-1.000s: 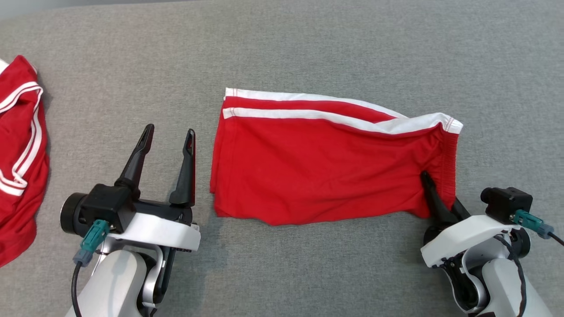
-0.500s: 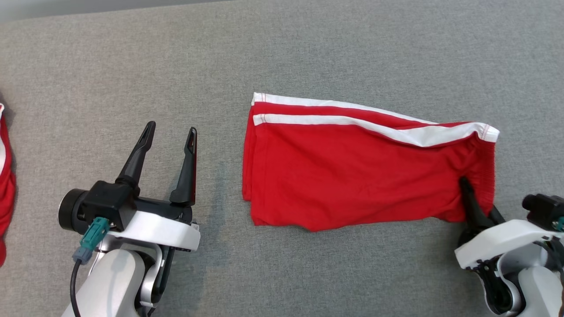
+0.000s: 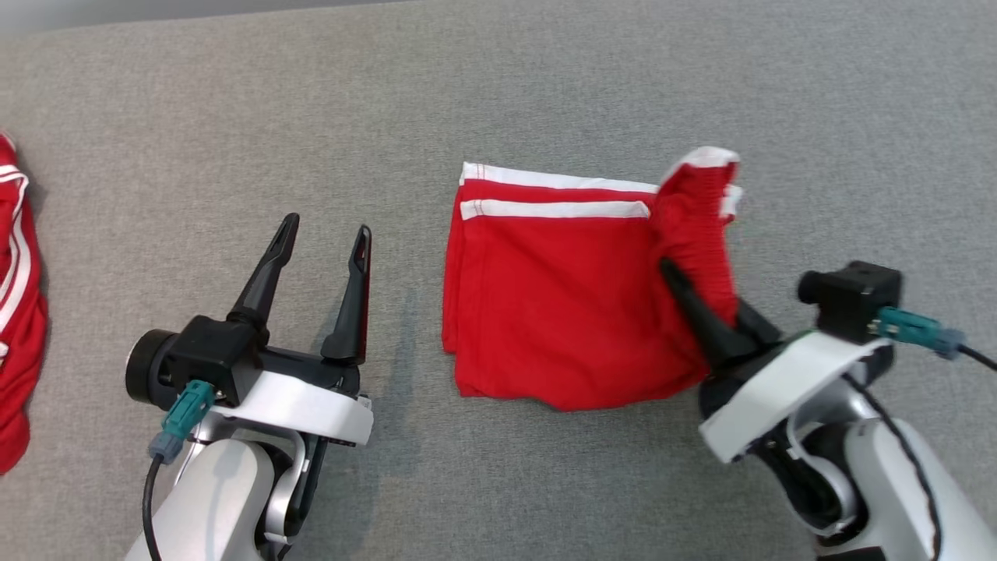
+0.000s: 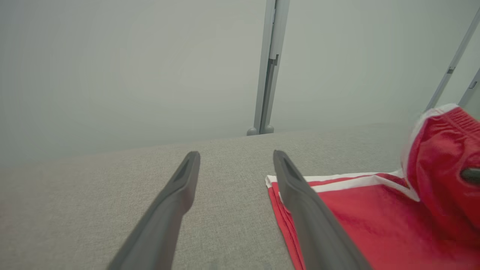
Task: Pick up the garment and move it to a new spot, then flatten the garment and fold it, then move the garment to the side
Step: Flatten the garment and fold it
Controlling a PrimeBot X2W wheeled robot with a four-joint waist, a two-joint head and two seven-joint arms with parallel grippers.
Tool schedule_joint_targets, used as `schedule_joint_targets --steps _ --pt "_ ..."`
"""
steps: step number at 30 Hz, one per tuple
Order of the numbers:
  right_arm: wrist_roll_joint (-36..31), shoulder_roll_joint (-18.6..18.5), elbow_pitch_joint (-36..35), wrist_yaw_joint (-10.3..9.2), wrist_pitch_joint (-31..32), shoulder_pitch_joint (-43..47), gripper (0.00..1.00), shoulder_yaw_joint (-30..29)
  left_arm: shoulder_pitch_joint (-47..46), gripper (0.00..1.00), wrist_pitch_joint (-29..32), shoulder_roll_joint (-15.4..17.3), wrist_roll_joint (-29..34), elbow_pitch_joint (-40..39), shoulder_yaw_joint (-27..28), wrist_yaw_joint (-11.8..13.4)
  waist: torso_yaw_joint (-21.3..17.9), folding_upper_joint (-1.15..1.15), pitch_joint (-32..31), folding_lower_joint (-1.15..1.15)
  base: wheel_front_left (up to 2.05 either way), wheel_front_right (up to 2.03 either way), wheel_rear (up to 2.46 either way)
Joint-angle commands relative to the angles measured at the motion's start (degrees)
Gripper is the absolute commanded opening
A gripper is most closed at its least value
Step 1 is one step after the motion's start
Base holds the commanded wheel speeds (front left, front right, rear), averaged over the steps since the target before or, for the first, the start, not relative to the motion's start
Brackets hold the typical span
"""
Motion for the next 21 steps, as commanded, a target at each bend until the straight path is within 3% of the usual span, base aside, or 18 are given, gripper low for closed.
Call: schedule_joint_targets --steps 1,8,15,17,18,19,21 --pt "-0.7 0.1 -0.4 0.0 0.6 -0.9 0.0 0.8 -1.0 1.0 -0.3 0.1 -0.2 0.2 0.1 -0.1 0.6 0.0 0.2 0.0 0.0 0.0 0.0" --pt "-2.1 2.7 4.2 -0.01 2.1 -5.0 0.0 8.6 -1.7 1.0 -0.9 -1.3 -0.7 1.2 -0.9 -0.8 3.9 0.0 1.1 0.0 0.0 0.0 0.0" --pt "-4.1 4.6 13.4 -0.01 -1.4 -9.0 0.0 10.4 -2.8 1.0 -1.6 -2.7 -0.7 2.6 -1.8 -1.6 6.5 0.0 2.4 0.0 0.0 0.0 0.0" --pt "-4.3 4.9 14.8 -0.01 -2.8 -9.9 0.44 10.6 -2.9 1.0 -1.9 -2.9 -0.7 2.8 -1.9 -1.6 6.6 0.0 2.6 0.0 0.0 0.0 0.0" --pt "-4.3 5.1 15.4 -0.01 -3.4 -10.1 0.86 10.8 -2.9 1.0 -1.9 -2.9 -0.6 2.9 -1.9 -1.7 6.6 0.0 2.7 0.0 0.0 0.0 0.0" --pt "-4.2 5.3 15.9 -0.01 -4.1 -10.4 1.0 11.1 -2.9 1.0 -2.0 -3.0 -0.6 3.1 -1.9 -1.7 6.6 0.0 2.8 0.0 0.0 0.0 0.0" --pt "-4.4 5.5 16.3 -0.01 -5.7 -10.7 1.0 11.4 -3.0 1.0 -2.1 -3.1 -0.6 3.3 -1.9 -1.8 6.4 0.0 2.7 0.0 0.0 0.0 0.0"
